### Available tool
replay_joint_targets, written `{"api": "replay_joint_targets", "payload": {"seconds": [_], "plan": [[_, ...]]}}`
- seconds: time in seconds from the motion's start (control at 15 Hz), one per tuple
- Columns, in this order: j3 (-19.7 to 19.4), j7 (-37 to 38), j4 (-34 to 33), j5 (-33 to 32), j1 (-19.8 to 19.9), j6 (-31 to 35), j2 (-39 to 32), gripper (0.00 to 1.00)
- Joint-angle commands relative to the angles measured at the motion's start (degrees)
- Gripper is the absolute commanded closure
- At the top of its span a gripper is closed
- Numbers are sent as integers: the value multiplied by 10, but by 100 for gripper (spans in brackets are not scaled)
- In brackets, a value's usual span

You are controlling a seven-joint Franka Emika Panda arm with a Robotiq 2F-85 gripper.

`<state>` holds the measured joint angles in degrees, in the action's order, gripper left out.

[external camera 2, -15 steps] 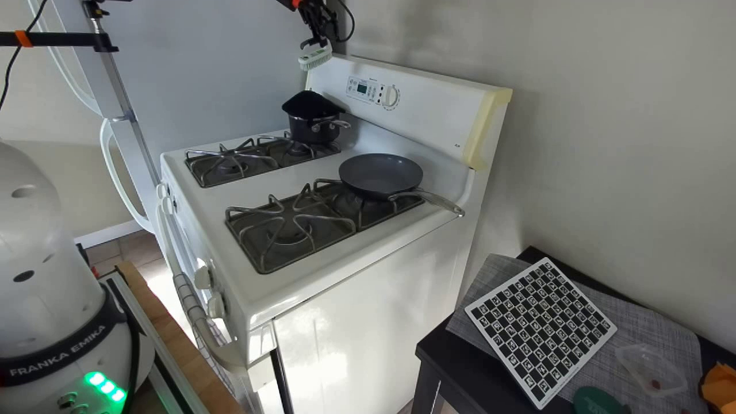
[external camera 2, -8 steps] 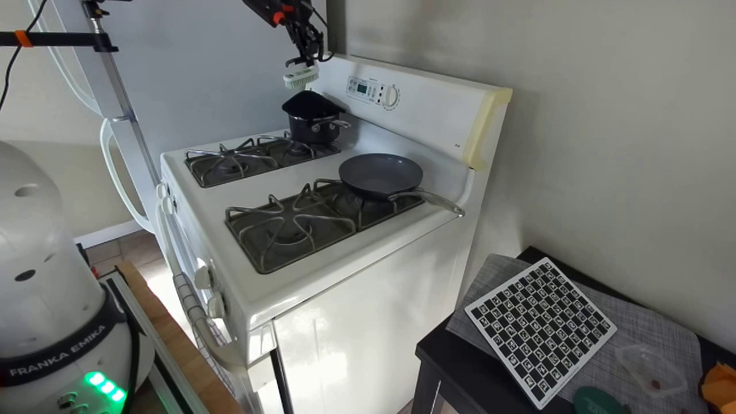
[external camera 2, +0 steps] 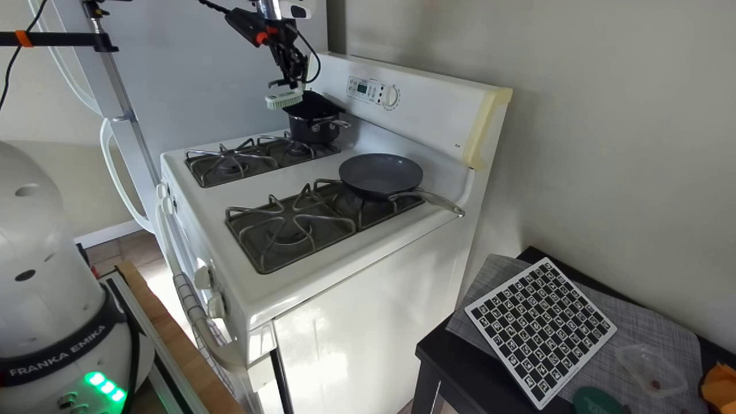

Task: Brush the top of the stove.

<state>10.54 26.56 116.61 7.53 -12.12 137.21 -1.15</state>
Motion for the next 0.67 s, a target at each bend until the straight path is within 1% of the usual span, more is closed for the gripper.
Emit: {"api": "replay_joint_targets", "payload": {"seconds": [0.0, 0.2, 0.33, 0.4, 0.6], "plan": [[3, -30, 58, 22, 3, 4, 25, 96], [1, -54, 87, 34, 5, -5, 27, 96], [-1, -60, 102, 29, 8, -7, 30, 96], [2, -43, 73, 18, 5, -2, 7, 84], [0, -48, 86, 18, 8, -2, 11, 84]]}}
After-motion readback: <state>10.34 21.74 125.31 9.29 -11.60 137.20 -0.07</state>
